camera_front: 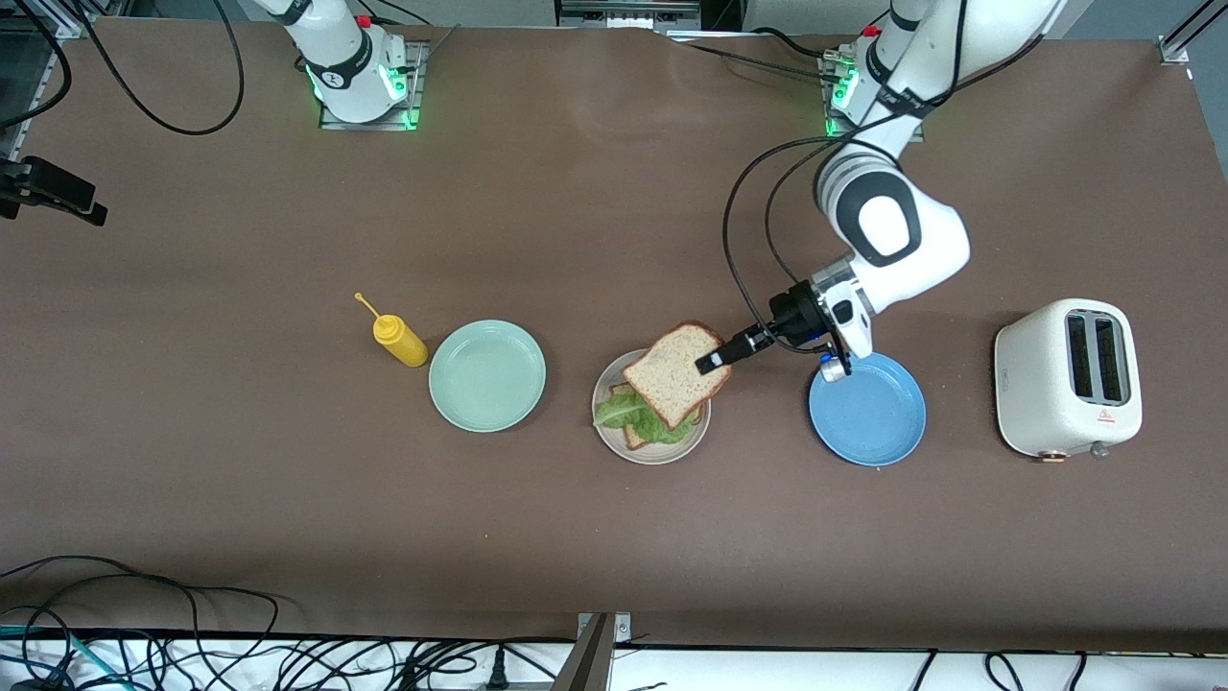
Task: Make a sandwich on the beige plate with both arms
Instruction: 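Lift the bread slice and carry it over the beige plate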
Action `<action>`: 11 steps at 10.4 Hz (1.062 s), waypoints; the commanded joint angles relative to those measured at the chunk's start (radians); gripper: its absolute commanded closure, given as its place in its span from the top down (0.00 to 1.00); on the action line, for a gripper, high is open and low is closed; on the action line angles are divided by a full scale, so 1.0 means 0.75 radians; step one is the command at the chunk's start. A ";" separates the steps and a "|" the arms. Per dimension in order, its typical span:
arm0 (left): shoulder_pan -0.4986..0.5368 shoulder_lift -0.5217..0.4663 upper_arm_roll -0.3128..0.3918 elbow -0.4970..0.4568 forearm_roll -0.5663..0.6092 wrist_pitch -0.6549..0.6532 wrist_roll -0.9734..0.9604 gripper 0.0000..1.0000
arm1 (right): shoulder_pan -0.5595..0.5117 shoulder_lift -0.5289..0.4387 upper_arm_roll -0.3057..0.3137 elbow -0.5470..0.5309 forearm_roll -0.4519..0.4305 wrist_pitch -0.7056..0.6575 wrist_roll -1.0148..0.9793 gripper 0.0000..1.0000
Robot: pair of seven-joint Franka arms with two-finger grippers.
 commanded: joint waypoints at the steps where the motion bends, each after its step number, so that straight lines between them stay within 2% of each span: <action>1: -0.024 0.120 -0.010 0.099 -0.192 0.041 0.231 0.00 | -0.002 0.000 0.003 0.025 0.002 0.003 0.018 1.00; 5: -0.026 0.263 -0.022 0.232 -0.203 0.100 0.260 0.00 | 0.012 0.002 0.019 0.025 0.030 0.046 0.002 1.00; 11: -0.028 0.331 -0.027 0.256 -0.226 0.104 0.319 0.00 | 0.010 0.000 0.032 0.025 0.036 0.036 -0.006 1.00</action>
